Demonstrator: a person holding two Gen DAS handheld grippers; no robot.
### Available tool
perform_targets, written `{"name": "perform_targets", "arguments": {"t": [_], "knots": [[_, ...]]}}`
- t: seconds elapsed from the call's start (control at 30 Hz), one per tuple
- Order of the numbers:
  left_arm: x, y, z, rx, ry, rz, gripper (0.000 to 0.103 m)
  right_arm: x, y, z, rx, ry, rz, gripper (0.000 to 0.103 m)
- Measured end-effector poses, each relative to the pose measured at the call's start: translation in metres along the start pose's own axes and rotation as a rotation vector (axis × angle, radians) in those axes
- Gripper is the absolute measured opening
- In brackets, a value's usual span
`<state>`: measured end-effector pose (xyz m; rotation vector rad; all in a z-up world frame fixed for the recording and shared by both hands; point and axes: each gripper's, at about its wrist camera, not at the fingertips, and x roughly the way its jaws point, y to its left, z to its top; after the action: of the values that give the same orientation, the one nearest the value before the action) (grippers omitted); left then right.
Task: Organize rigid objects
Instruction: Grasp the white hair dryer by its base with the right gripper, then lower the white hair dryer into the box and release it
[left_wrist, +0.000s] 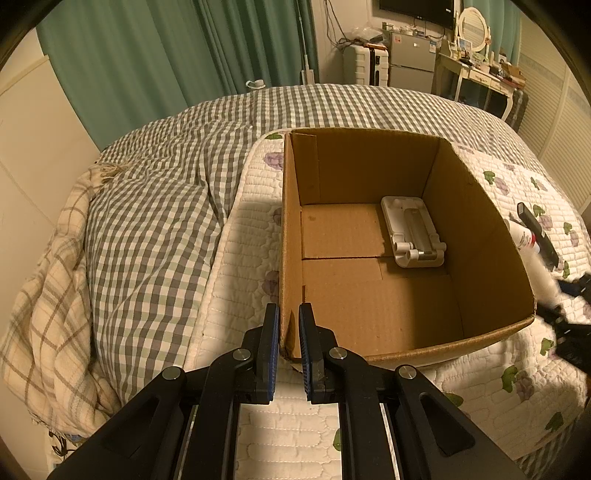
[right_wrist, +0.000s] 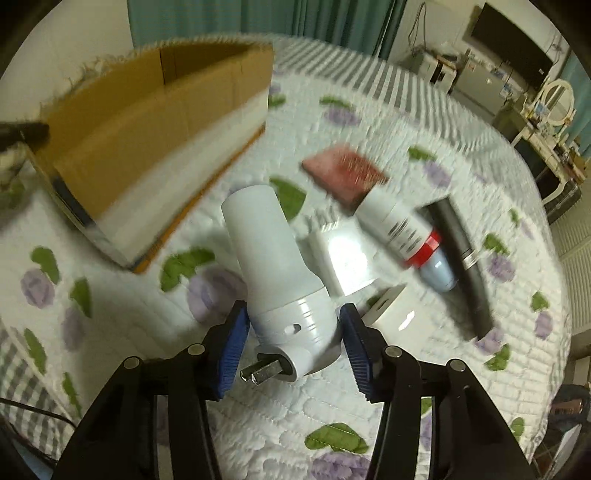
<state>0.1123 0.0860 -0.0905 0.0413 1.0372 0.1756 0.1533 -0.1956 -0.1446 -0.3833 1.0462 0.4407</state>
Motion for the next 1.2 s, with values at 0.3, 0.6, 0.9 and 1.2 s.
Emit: {"name": "perform_targets", "arguments": {"t": [0.3, 0.6, 0.9, 1.2], "knots": [[0.0, -0.001, -0.001, -0.001, -0.001, -0.002, 0.011, -0.094, 0.011, 0.058, -0.069, -0.207, -0.045, 0.05], [0.0, -0.001, -0.002, -0.003, -0.001, -0.003, 0.011, -0.111, 0.065, 0.107, -0.164, -0.281, 0.029, 0.05], [0.001, -0.006, -0.002, 0.0, -0.001, -0.008, 0.011, -0.059, 0.116, 0.115, -0.219, -0.196, 0.117, 0.05], [0.001, -0.007, -0.001, 0.003, -0.001, -0.005, 0.011, -0.035, 0.124, 0.11, -0.223, -0.158, 0.138, 0.05]]}}
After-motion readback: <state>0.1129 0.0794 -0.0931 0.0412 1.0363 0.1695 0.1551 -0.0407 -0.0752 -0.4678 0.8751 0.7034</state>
